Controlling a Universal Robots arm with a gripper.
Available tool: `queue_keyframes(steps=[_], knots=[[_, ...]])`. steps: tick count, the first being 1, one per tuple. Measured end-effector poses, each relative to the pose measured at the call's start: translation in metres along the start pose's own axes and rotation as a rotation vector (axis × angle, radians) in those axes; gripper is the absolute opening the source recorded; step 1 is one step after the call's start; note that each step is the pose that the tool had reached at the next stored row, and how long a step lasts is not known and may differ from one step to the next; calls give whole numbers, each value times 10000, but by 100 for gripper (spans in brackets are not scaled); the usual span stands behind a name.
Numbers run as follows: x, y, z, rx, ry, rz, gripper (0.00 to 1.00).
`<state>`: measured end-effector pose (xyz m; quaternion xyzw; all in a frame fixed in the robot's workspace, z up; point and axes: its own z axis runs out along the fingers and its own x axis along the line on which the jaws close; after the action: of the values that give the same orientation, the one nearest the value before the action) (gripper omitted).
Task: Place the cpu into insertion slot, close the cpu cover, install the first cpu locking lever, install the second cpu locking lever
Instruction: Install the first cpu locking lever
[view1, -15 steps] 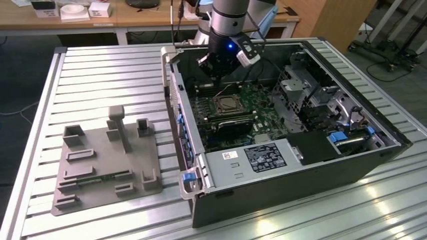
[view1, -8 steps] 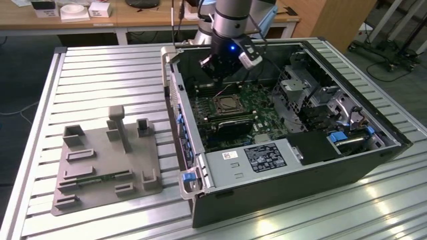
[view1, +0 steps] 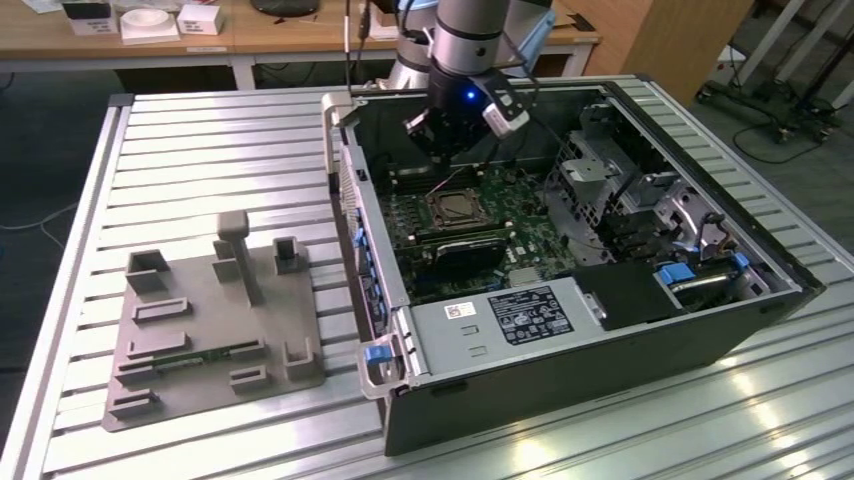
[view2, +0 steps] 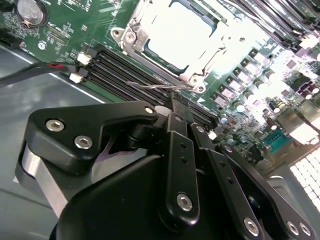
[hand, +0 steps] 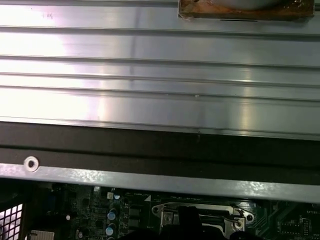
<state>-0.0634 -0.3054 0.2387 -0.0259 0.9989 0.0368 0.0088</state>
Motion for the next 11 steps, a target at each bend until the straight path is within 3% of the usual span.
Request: queue_keyframes(steps=[4,8,11], knots=[[-40,4,7,10,1,-1,11],[-64,3,12,-60,-3,0,11],[-98,1,16,-163,-8,2,11]])
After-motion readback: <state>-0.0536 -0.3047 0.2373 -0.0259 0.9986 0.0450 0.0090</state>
